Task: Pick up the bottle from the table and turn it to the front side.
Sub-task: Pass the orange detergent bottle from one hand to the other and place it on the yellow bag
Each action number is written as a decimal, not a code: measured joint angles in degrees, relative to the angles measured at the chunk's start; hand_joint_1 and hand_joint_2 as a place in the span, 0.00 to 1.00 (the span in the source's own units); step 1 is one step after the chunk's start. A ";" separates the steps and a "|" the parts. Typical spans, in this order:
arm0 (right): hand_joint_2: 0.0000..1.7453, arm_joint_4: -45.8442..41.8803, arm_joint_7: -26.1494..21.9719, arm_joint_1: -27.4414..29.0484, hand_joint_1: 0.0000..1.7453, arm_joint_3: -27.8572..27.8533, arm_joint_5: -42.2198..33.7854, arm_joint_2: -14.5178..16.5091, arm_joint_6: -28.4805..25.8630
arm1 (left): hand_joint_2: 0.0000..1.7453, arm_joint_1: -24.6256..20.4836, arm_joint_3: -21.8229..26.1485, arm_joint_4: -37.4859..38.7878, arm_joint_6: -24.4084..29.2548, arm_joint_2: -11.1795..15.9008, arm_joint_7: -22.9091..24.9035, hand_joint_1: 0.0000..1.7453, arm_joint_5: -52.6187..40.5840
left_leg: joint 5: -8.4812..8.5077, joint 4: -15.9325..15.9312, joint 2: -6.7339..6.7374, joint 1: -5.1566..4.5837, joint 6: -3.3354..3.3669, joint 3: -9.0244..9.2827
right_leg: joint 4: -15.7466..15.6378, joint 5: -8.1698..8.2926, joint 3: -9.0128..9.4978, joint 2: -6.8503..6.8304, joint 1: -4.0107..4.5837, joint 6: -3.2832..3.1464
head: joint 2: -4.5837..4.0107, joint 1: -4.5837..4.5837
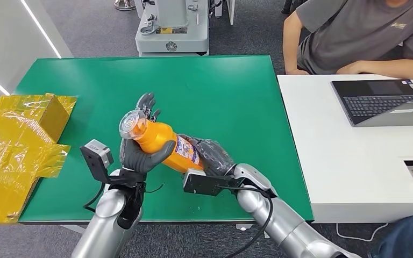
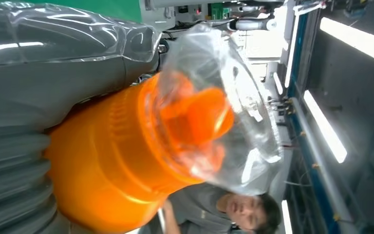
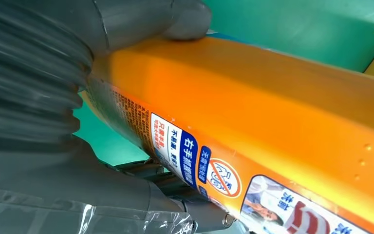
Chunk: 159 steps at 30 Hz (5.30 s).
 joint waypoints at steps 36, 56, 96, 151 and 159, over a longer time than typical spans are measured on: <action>1.00 -0.07 0.77 1.28 0.32 -0.72 0.99 -0.49 -1.55 | 1.00 -0.81 0.11 3.54 -2.69 -0.40 0.82 1.00 -3.63 | 0.00 0.00 0.00 0.00 0.00 -0.01 | 0.01 0.00 -0.01 0.01 0.00 0.00 | 0.00 -0.01; 1.00 -12.36 2.53 6.58 0.00 -3.43 -3.36 -0.55 -10.85 | 1.00 -0.14 1.36 4.09 -1.04 -0.38 0.27 1.00 -3.74 | -0.01 -0.01 0.00 0.00 -0.01 -0.01 | 0.00 -0.02 -0.03 0.01 0.00 -0.02 | 0.00 -0.01; 1.00 -32.14 3.36 33.43 0.00 -10.31 -3.58 -2.98 -23.01 | 1.00 -11.86 7.65 -1.93 9.96 15.10 3.82 1.00 -51.90 | -0.07 -0.03 0.03 0.03 -0.10 0.00 | 0.01 -0.12 -0.07 0.02 0.05 -0.14 | 0.00 -0.01; 1.00 -38.34 6.05 37.37 0.00 -12.16 1.05 -2.70 -19.46 | 1.00 -26.85 1.72 51.03 10.48 26.25 19.43 1.00 -92.26 | -0.07 -0.10 0.15 0.05 -0.11 -0.02 | 0.05 -0.16 -0.10 0.15 0.07 -0.20 | 0.00 0.01; 1.00 -38.41 5.84 36.78 0.00 -12.86 0.52 -2.50 -18.97 | 1.00 -25.21 3.40 51.94 7.39 26.67 12.45 1.00 -90.59 | -0.07 -0.10 0.15 0.05 -0.12 -0.02 | 0.05 -0.16 -0.11 0.14 0.06 -0.20 | 0.00 0.00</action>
